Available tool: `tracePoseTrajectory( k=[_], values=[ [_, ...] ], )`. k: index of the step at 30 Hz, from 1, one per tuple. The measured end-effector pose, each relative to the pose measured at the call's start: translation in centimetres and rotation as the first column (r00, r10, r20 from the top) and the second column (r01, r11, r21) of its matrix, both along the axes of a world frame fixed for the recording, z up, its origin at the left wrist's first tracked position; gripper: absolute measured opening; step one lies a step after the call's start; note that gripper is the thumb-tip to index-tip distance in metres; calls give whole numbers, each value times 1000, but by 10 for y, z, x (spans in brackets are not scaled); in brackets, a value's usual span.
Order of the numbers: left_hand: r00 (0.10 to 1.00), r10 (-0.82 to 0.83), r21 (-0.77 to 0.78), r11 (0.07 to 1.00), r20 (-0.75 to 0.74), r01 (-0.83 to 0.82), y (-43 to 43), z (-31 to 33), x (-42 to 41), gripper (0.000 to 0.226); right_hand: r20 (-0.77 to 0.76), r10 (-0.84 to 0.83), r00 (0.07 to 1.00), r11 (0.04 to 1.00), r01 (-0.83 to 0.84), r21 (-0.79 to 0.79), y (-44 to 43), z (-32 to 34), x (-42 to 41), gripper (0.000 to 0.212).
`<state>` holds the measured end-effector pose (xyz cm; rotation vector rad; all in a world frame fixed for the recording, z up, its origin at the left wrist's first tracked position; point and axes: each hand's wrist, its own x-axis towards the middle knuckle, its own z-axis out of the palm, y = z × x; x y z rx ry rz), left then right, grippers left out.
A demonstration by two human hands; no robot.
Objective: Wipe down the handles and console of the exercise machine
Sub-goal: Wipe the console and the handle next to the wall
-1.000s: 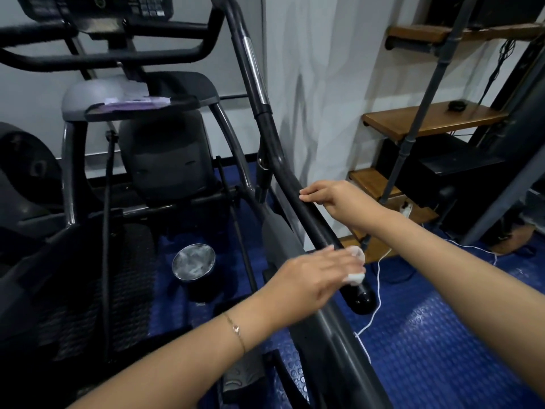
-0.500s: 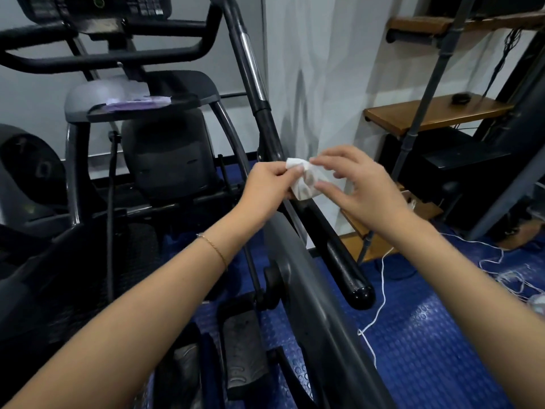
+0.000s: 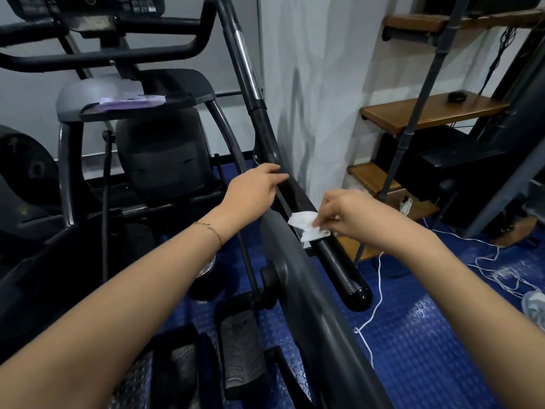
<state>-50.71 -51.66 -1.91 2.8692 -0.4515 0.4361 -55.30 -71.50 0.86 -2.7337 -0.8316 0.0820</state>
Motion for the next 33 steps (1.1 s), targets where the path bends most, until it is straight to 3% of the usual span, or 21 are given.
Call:
tracePoseTrajectory(
  k=[1,3,9,13,15,17,20,21,23,24,25,27,28,30,32,33],
  values=[
    [997,-68,195,979,23,62,1,-6,4,44,31,-6,999,1000,6,-3,3,-1,0,21],
    [992,-124,350,931,27,107,2,-15,10,50,89,-5,996,1000,6,-14,7,-4,-1,24],
    [978,-191,189,967,84,173,10,-32,15,54,45,134,990,991,-132,-32,-15,3,-31,26],
    [940,-272,105,961,206,255,12,-40,18,55,155,125,980,991,-117,-61,-7,-5,-20,41],
    [933,-286,97,958,217,271,14,-40,18,53,222,134,966,991,-127,-45,-9,-10,-18,29],
    [921,-307,97,951,239,292,14,-38,19,48,297,209,932,978,-192,-86,-15,-13,-30,18],
    [923,-314,109,949,223,296,14,-36,19,40,277,352,894,936,-330,-123,-32,-17,-48,35],
    [924,-313,116,949,220,294,15,-35,19,40,217,331,918,944,-324,-68,-38,-14,-45,34],
    [940,-300,118,952,165,283,13,-33,18,43,31,131,991,941,-134,310,-49,-10,-31,26],
    [953,-277,118,958,126,263,12,-32,16,46,-105,-13,994,836,68,545,-54,-15,-22,27],
    [962,-255,126,962,93,243,12,-31,15,48,-287,-112,951,669,286,686,-59,-24,-14,29],
    [968,-243,154,961,68,230,12,-28,14,53,-640,-39,767,366,607,705,-56,-49,-9,30],
    [967,-246,163,958,59,234,12,-26,14,54,-756,73,651,284,713,641,-46,-62,-15,27],
    [966,-253,174,955,51,241,11,-22,13,55,-834,243,495,215,811,544,-23,-78,-33,20],
    [968,-248,171,956,42,238,11,-19,12,55,-809,369,457,37,863,504,-4,-88,-48,16],
    [969,-245,163,958,40,236,11,-18,12,56,-760,476,442,-57,878,475,1,-92,-55,4]
  ],
)
